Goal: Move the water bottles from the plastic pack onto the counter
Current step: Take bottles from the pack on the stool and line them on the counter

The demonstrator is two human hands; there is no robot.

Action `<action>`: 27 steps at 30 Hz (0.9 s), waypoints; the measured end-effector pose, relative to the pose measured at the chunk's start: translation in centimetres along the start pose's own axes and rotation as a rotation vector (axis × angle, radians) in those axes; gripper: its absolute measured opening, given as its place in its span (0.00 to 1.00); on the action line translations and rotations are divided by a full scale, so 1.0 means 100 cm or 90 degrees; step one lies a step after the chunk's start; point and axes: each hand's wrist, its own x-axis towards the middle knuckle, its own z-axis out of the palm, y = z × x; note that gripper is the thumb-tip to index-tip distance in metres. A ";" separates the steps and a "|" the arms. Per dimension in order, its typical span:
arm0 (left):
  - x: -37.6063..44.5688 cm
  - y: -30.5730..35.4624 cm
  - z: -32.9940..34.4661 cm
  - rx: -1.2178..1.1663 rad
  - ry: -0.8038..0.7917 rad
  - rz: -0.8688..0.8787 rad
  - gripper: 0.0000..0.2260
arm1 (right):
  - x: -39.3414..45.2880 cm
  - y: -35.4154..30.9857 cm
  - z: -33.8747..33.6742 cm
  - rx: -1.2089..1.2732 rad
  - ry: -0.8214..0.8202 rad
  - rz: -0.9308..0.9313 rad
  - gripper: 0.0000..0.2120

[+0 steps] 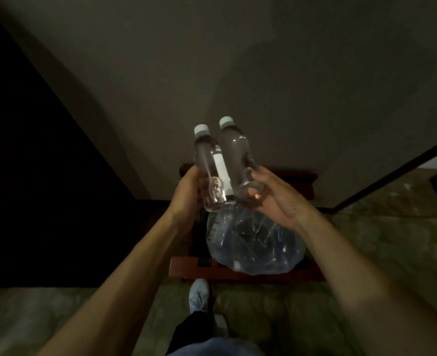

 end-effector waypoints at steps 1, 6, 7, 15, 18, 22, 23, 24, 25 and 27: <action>-0.007 0.005 -0.003 -0.011 0.001 0.014 0.22 | -0.002 -0.002 0.007 -0.012 -0.026 -0.007 0.20; -0.045 0.027 -0.026 0.007 0.064 0.129 0.28 | 0.000 -0.011 0.064 -0.098 -0.119 -0.038 0.24; -0.052 0.032 -0.032 0.014 0.063 0.150 0.26 | 0.002 -0.013 0.078 -0.127 -0.114 -0.053 0.24; -0.103 0.102 -0.095 0.106 0.164 0.300 0.20 | 0.012 -0.018 0.176 -0.248 -0.152 -0.149 0.18; -0.121 0.128 -0.125 0.158 0.199 0.358 0.21 | 0.020 -0.020 0.217 -0.269 -0.147 -0.189 0.21; -0.149 0.163 -0.172 0.210 0.274 0.461 0.23 | 0.030 -0.020 0.286 -0.298 -0.155 -0.260 0.16; -0.157 0.173 -0.186 0.218 0.281 0.481 0.25 | 0.032 -0.020 0.305 -0.305 -0.169 -0.279 0.14; -0.164 0.182 -0.201 0.223 0.282 0.497 0.26 | 0.033 -0.021 0.325 -0.315 -0.184 -0.296 0.14; -0.171 0.191 -0.215 0.228 0.281 0.507 0.26 | 0.032 -0.022 0.345 -0.324 -0.198 -0.317 0.15; -0.186 0.210 -0.244 0.243 0.275 0.519 0.27 | 0.032 -0.023 0.384 -0.338 -0.219 -0.354 0.19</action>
